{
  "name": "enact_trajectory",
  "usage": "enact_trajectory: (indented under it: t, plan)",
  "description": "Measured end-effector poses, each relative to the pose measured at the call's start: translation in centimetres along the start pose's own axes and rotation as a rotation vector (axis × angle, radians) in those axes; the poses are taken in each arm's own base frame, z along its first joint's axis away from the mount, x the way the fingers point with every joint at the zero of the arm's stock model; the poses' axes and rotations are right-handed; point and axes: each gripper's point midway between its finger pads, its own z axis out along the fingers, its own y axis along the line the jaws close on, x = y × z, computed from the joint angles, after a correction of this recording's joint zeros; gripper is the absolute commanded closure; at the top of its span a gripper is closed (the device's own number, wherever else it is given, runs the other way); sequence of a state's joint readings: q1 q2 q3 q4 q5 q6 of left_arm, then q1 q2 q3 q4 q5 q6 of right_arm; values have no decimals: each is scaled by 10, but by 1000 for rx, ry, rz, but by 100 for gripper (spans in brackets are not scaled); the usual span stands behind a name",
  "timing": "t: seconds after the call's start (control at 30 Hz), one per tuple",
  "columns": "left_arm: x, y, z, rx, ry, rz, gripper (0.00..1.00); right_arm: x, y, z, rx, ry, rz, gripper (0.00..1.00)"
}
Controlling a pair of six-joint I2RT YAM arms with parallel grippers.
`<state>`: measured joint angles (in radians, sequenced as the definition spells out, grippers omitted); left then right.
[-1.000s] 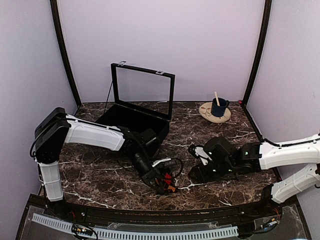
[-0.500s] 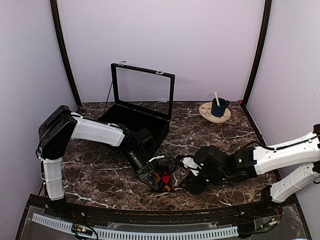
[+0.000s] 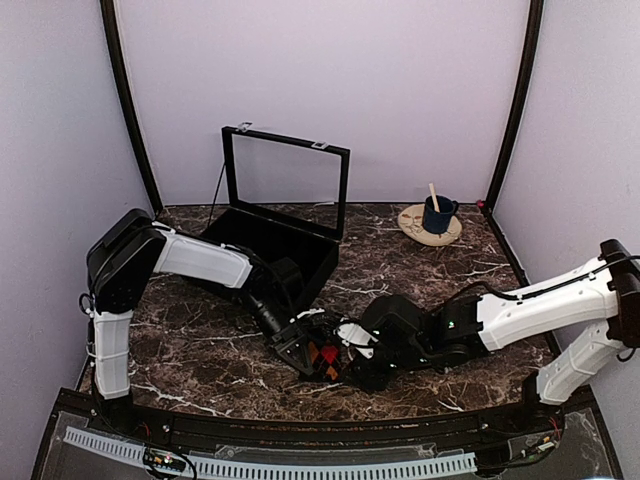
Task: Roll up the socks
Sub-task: Roll the sock at the center of the board.
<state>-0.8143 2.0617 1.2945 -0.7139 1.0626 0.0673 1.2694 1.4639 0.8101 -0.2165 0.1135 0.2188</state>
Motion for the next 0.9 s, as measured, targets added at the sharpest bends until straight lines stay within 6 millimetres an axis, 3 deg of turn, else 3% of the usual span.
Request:
enact_trajectory:
  t: [0.3,0.9]
  plan:
    - [-6,0,-11,19,-25,-21,100,-6,7,19,-22,3,-95,33]
    - [1,6,-11,24,-5,-59,100,-9,10,48,-25,16,-192,40]
